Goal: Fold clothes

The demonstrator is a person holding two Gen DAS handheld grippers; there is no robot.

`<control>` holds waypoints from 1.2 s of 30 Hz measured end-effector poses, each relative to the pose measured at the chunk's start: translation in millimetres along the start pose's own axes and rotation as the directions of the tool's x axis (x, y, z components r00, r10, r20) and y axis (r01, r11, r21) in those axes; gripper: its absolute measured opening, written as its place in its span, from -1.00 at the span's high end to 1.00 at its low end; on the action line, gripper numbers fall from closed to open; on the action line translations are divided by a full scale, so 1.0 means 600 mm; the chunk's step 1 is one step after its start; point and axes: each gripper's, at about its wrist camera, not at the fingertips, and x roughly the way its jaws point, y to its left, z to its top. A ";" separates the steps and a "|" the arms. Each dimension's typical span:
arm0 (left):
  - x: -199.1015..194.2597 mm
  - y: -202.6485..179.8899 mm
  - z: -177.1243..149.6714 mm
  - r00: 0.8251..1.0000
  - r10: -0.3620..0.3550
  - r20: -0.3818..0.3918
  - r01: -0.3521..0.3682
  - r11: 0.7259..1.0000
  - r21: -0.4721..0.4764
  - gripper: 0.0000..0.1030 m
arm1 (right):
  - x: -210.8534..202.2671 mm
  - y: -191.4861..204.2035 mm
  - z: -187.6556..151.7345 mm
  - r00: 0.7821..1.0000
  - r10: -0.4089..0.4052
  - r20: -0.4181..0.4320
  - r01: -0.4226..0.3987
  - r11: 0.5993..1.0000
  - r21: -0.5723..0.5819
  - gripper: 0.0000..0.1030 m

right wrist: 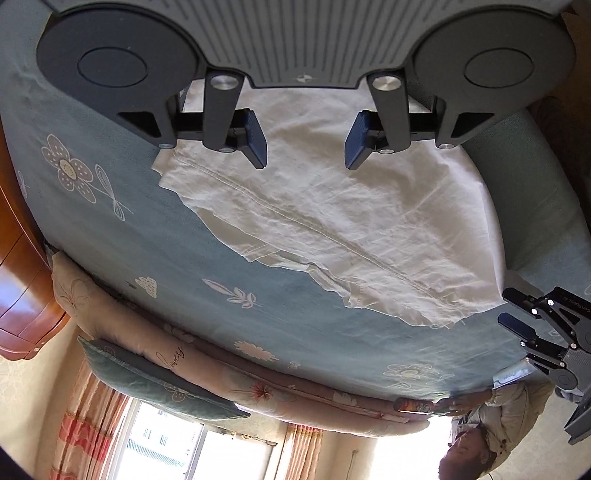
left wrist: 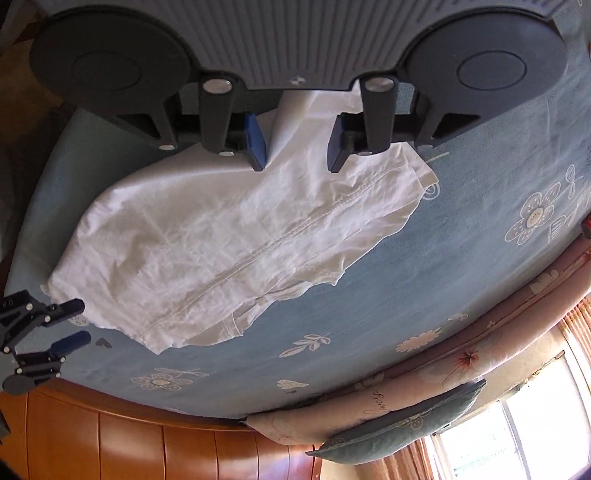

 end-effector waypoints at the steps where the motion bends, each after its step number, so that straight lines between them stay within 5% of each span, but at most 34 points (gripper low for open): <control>1: -0.013 0.004 0.005 1.000 -0.003 0.024 0.003 1.000 -0.002 0.15 | 0.003 -0.001 -0.001 1.000 0.004 0.000 -0.004 1.000 0.002 0.00; 6: -0.025 0.037 0.026 0.998 0.009 0.066 -0.005 0.998 -0.065 -0.15 | 0.028 -0.005 0.000 1.000 0.013 -0.007 -0.013 1.000 0.026 -0.08; 15: 0.126 0.075 -0.048 0.992 -0.057 -0.113 0.027 0.967 -0.253 -0.15 | 0.076 0.008 -0.039 0.998 -0.016 -0.064 0.021 0.996 0.090 -0.09; 21: 0.086 0.105 -0.051 0.990 0.057 -0.126 -0.092 0.950 -0.299 -0.14 | 0.066 -0.014 -0.070 0.997 -0.029 -0.078 0.043 0.984 0.175 -0.14; 26: 0.043 0.072 -0.044 0.999 -0.001 -0.034 -0.009 0.958 -0.287 -0.30 | 0.059 -0.018 -0.080 0.998 -0.050 -0.048 0.061 0.965 0.254 -0.15; 29: 0.059 0.041 -0.059 0.998 -0.022 -0.067 0.003 0.962 -0.272 -0.38 | 0.056 -0.012 -0.086 0.997 -0.059 -0.039 0.068 0.956 0.285 -0.16; 33: 0.085 0.038 -0.098 0.984 0.011 -0.177 -0.069 0.942 -0.328 -0.38 | 0.043 -0.001 -0.099 0.997 -0.070 -0.038 0.078 0.955 0.288 -0.21; 36: 0.056 0.046 -0.109 0.984 0.041 -0.175 -0.102 0.929 -0.357 -0.38 | 0.027 -0.003 -0.110 0.996 -0.084 -0.034 0.090 0.948 0.305 -0.26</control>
